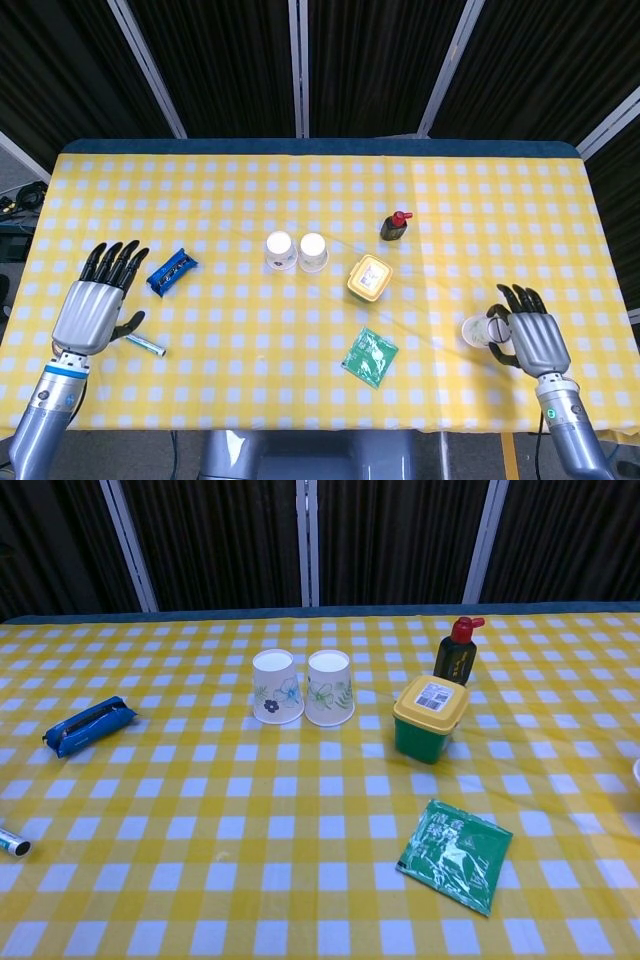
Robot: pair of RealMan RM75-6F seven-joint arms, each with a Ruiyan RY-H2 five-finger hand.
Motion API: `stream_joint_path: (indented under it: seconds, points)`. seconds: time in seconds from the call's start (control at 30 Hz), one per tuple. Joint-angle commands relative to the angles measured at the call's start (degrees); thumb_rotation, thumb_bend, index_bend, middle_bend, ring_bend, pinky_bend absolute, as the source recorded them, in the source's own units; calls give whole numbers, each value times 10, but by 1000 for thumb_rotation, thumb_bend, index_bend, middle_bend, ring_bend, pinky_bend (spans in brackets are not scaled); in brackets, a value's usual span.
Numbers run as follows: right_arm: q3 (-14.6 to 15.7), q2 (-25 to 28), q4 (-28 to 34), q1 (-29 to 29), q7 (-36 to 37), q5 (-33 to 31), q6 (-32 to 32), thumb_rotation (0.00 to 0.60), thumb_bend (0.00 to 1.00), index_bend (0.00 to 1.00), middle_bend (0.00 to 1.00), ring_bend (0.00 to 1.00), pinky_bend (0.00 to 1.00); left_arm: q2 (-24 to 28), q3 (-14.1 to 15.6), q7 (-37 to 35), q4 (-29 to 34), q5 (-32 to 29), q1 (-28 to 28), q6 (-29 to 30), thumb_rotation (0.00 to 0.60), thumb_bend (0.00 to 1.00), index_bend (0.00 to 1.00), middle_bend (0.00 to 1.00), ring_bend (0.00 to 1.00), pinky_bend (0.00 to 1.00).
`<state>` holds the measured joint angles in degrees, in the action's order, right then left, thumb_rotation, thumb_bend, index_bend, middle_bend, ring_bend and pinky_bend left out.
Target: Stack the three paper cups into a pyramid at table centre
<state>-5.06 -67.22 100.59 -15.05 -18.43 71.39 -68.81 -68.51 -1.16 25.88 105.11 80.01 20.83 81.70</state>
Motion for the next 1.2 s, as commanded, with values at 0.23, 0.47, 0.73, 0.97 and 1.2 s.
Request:
stream_joint_path:
  seconds: [0.23, 0.47, 0.73, 0.97, 1.2]
  points:
    - [-68, 16, 81, -86, -98, -55, 37, 600, 246, 457, 87, 0, 0, 9, -17, -25, -9, -18, -3, -13, 600, 249, 0, 0, 0, 0]
    - [-124, -14, 97, -178, -193, -139, 61, 600, 247, 462, 93, 0, 0, 15, -28, -57, -20, -31, 2, -39, 600, 249, 0, 0, 0, 0]
    - [-180, -145, -5, -344, -270, -254, 114, 600, 247, 467, 111, 0, 0, 19, -48, -96, -51, -71, 13, -80, 600, 248, 0, 0, 0, 0]
    - [-200, -227, -108, -425, -257, -297, 136, 600, 246, 475, 128, 0, 0, 21, -53, -112, -60, -77, 17, -96, 600, 248, 0, 0, 0, 0]
    - [-212, -260, -159, -470, -234, -299, 146, 600, 246, 475, 129, 0, 0, 21, -54, -117, -63, -83, 19, -107, 600, 248, 0, 0, 0, 0]
